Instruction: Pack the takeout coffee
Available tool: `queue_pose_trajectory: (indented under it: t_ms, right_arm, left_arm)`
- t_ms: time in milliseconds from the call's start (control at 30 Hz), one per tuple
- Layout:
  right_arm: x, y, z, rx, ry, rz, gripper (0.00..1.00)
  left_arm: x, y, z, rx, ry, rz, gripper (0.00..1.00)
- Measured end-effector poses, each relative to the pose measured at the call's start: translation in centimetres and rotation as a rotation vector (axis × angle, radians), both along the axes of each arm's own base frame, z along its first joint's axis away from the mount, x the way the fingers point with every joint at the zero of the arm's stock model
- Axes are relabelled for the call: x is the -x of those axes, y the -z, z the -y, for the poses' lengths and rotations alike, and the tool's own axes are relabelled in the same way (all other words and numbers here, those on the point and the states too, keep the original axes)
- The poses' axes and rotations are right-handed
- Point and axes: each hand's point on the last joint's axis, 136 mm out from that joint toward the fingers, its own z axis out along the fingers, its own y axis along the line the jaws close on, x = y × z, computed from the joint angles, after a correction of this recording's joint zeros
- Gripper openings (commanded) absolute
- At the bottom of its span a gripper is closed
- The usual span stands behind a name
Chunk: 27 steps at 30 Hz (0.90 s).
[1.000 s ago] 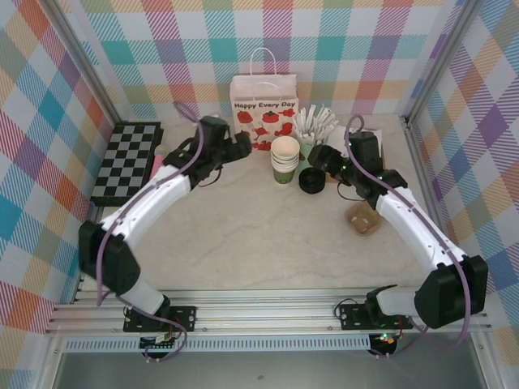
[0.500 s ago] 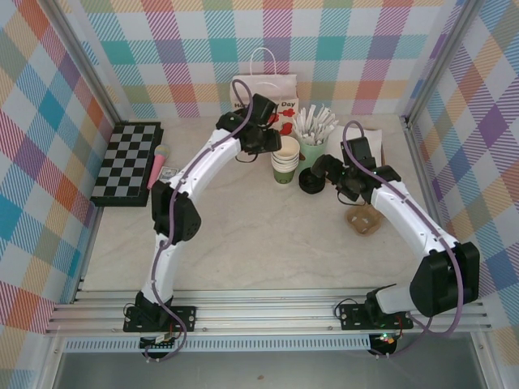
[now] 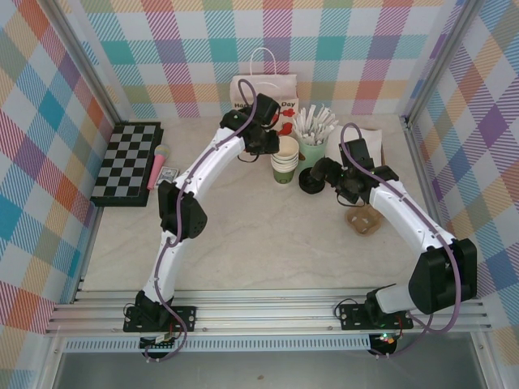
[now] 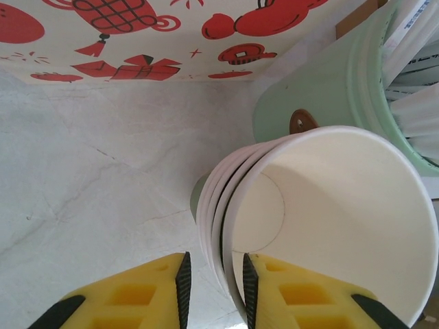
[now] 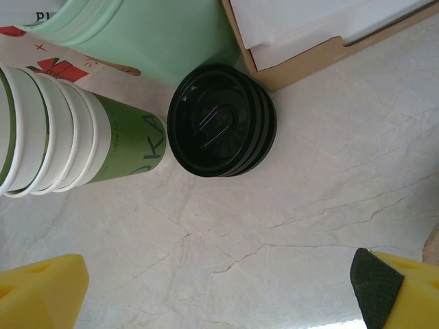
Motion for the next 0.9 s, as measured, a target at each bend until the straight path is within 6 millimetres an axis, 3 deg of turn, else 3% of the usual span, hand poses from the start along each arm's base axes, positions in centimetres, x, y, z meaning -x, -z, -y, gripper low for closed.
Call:
queue_pose_trajectory:
  t_ms: [400,900]
  right_arm:
    - [0.1,0.2,0.0,0.003,-0.002,-0.004,1.0]
    - [0.3,0.5,0.4,0.018,-0.011,-0.012,1.0]
  left_arm:
    - [0.2,0.1,0.5,0.003,0.035,-0.011,0.0]
    - [0.0,-2.0,1.3,0.051,0.05,0.028,0.0]
